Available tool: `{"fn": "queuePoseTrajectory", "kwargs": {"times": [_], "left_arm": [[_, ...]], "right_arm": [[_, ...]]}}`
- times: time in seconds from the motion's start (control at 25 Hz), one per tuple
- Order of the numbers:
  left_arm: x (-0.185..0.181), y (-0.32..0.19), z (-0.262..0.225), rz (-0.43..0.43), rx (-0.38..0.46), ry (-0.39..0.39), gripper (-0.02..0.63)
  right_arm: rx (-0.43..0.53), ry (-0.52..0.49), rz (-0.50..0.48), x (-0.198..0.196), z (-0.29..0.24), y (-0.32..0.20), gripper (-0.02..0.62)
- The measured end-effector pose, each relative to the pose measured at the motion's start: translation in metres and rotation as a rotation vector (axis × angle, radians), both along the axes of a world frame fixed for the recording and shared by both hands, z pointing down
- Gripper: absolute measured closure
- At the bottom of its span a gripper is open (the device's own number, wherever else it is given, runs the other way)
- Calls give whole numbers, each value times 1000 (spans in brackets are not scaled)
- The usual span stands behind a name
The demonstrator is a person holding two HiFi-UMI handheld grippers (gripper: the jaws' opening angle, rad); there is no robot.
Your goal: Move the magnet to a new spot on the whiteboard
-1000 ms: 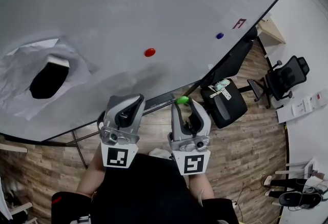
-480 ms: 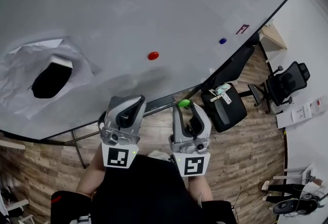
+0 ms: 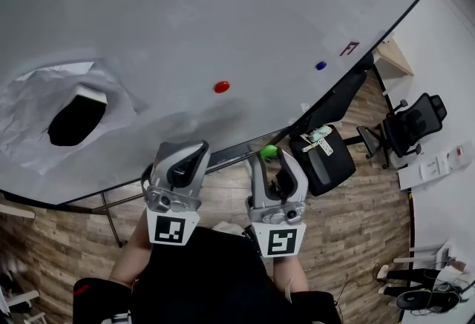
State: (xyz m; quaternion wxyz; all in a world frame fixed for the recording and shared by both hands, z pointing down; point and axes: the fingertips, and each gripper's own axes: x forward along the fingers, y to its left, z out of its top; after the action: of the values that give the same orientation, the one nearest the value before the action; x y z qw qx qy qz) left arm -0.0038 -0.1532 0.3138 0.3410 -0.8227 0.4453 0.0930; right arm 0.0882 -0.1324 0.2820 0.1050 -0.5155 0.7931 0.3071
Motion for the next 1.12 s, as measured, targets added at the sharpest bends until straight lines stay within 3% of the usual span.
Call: {"fn": "queuePoseTrajectory", "kwargs": {"times": [0.72,1.12], "left_arm": [[-13,4,-4,-47,12,3,604],[-29,8,-2,-117,-1,1,604]], "right_arm": [[117,27,-17,-3,-65,-10,469],[118,32,-32,-8,-86,-28,469]]}}
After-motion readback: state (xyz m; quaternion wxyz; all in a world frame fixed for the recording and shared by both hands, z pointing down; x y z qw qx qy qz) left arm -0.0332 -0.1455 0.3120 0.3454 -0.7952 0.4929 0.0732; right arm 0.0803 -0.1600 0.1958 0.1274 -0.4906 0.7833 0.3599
